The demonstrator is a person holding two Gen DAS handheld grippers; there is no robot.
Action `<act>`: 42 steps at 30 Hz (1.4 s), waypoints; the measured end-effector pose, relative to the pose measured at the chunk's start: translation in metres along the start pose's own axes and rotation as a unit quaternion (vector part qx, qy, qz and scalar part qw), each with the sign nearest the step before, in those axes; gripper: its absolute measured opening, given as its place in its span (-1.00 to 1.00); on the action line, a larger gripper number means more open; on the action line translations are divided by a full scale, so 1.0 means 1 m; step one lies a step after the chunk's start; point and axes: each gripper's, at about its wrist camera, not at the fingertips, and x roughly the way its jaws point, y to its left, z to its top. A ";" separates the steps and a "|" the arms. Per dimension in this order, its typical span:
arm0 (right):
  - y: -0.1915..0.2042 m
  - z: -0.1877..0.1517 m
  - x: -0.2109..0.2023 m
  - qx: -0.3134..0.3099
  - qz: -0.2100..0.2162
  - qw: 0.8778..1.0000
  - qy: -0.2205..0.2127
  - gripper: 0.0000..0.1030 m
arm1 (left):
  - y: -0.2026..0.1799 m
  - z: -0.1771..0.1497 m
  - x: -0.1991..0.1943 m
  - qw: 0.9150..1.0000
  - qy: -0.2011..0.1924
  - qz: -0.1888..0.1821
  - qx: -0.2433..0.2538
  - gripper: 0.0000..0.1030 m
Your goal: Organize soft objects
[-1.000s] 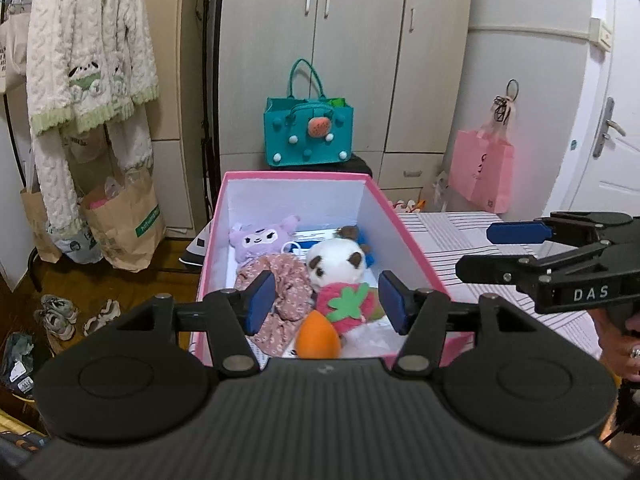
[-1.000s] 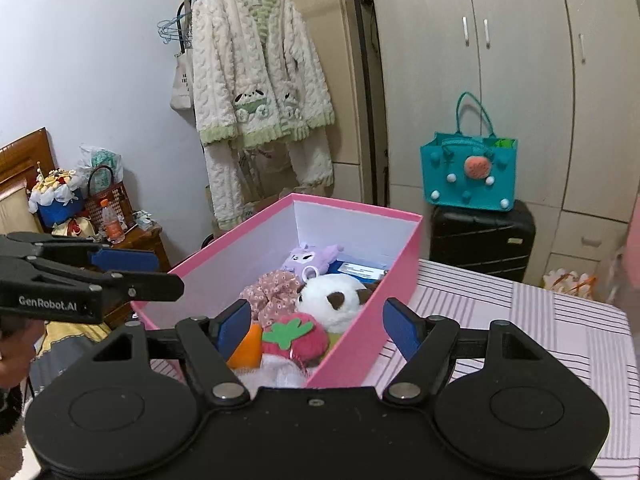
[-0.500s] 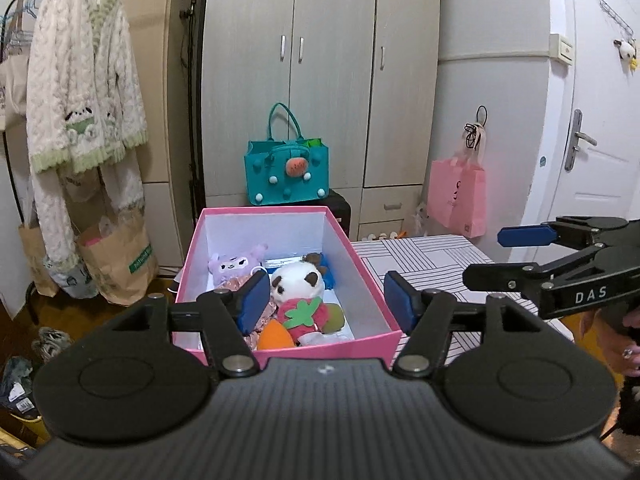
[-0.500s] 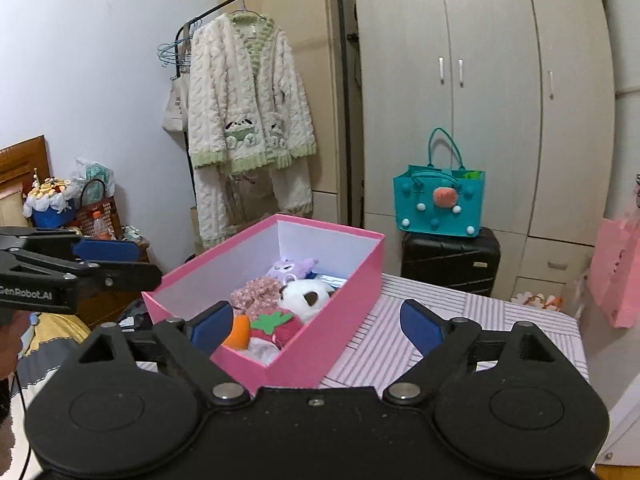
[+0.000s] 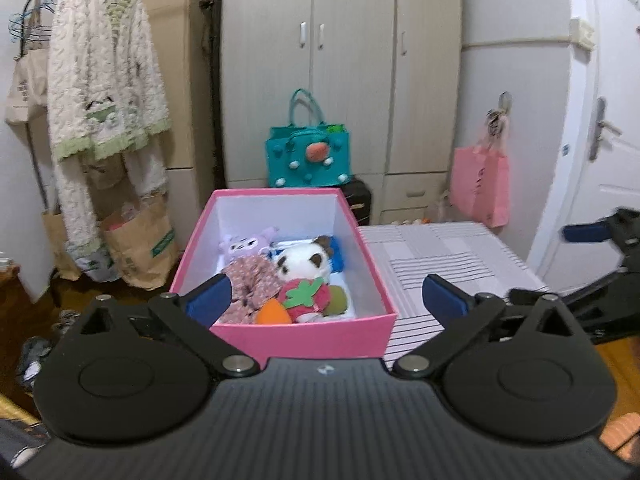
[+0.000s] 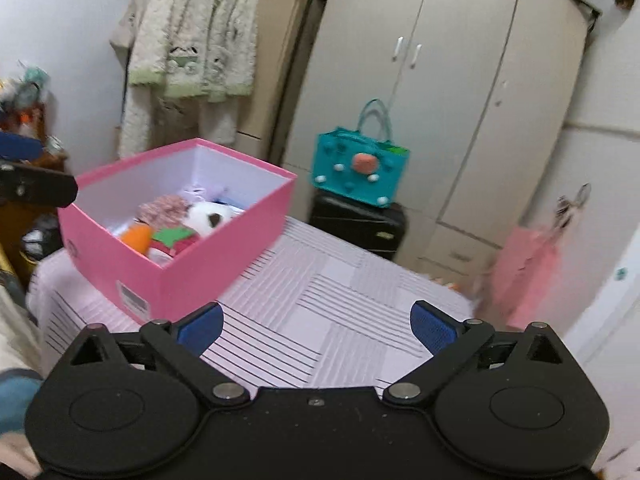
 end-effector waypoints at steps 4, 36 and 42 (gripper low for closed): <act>-0.011 -0.006 -0.018 0.053 -0.022 0.998 -0.021 0.97 | -0.012 -0.002 0.005 0.999 0.028 0.046 0.003 1.00; 0.013 -0.052 -0.052 0.174 -0.103 0.978 -0.051 0.97 | -0.040 -0.047 -0.015 0.994 -0.041 0.104 0.006 1.00; 0.011 -0.052 -0.059 0.169 -0.127 0.976 -0.049 0.97 | -0.049 -0.050 -0.016 0.993 -0.036 0.106 0.036 1.00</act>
